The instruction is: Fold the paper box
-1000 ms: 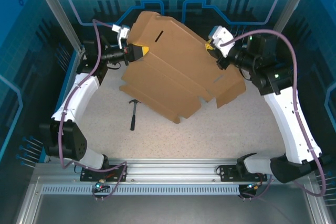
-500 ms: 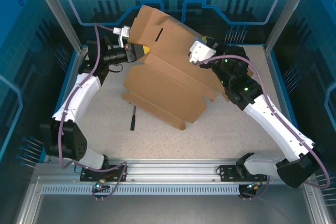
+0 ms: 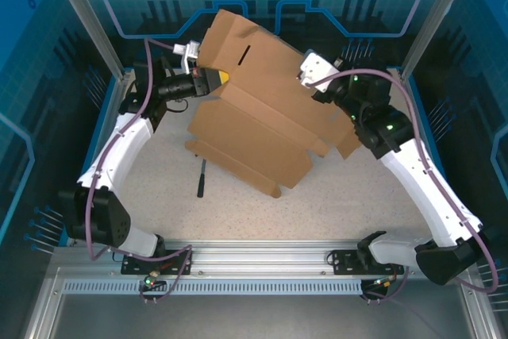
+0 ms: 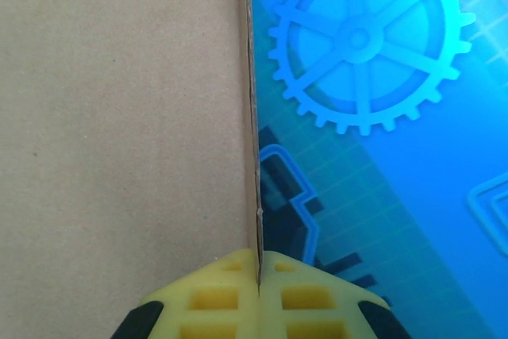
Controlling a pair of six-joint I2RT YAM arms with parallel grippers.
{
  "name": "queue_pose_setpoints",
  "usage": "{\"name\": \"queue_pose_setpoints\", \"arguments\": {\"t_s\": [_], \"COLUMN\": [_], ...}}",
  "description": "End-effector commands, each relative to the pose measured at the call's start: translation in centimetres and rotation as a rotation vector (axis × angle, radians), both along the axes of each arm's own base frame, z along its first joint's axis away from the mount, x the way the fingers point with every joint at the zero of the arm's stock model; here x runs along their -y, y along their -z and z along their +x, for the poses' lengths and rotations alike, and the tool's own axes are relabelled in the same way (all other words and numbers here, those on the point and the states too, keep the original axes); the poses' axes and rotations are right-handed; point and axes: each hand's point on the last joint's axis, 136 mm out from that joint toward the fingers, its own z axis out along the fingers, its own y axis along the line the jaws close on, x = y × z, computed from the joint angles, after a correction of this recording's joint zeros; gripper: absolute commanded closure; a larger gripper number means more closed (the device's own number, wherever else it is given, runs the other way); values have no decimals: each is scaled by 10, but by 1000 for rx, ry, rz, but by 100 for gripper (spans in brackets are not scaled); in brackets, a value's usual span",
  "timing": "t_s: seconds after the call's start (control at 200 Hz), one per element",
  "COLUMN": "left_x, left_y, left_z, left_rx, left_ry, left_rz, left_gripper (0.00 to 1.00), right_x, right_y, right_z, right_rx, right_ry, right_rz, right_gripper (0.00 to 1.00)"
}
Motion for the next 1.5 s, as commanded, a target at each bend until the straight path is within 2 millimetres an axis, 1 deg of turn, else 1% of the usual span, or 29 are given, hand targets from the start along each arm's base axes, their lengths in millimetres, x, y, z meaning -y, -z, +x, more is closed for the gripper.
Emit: {"name": "queue_pose_setpoints", "arguments": {"t_s": [0.0,0.12,0.23,0.295,0.35,0.44,0.535,0.6,0.76,0.87,0.93,0.945,0.95,0.965,0.975,0.98,1.01,1.135,1.235,1.315,1.38,1.43,1.496], "left_x": [-9,-5,1,3,6,9,6,5,7,17,23,23,24,25,25,25,25,24,24,26,27,27,22], "left_y": [-21,-19,-15,-13,-10,0,21,35,75,107,125,133,131,139,138,143,151,186,215,238,252,258,261], "left_z": [-8,-14,-20,-23,-26,-28,-21,-15,3,17,27,30,31,34,36,37,44,71,87,96,100,102,105], "left_rx": [56,39,0,-20,-31,-57,-101,-133,-204,-249,-270,-287,-280,-295,-290,-302,-304,-345,-378,-413,-435,-440,-431], "left_ry": [-51,-48,-44,-48,-46,-45,-79,-92,-117,-113,-110,-113,-113,-115,-118,-119,-128,-175,-195,-199,-193,-190,-206], "left_rz": [-11,-18,-20,-22,-22,1,39,60,91,90,90,92,90,93,91,94,97,130,144,150,159,172,203], "left_gripper": [100,100,100,100,100,100,100,100,100,100,100,100,99,99,98,97,95,93,92,87,78,72,63], "right_x": [0,7,13,15,17,21,23,26,33,39,43,44,44,45,46,46,47,55,57,58,59,59,59], "right_y": [45,54,56,57,59,73,88,98,126,144,155,159,159,161,163,165,172,195,216,229,237,243,245], "right_z": [-16,-5,4,5,3,-4,-9,-10,0,8,12,14,14,15,16,16,18,30,39,46,51,54,56], "right_rx": [-248,-203,-115,-91,-122,-241,-358,-419,-487,-515,-541,-549,-549,-552,-556,-559,-568,-604,-629,-643,-661,-675,-682], "right_ry": [-40,54,152,180,184,182,165,162,191,213,222,225,225,225,228,230,235,257,278,289,293,296,295], "right_rz": [33,-37,-112,-128,-108,-72,-15,25,39,38,49,54,54,58,59,59,58,63,52,56,63,60,59], "right_gripper": [100,100,100,100,100,100,100,100,100,100,100,100,100,100,100,100,100,100,100,100,100,100,100]}}
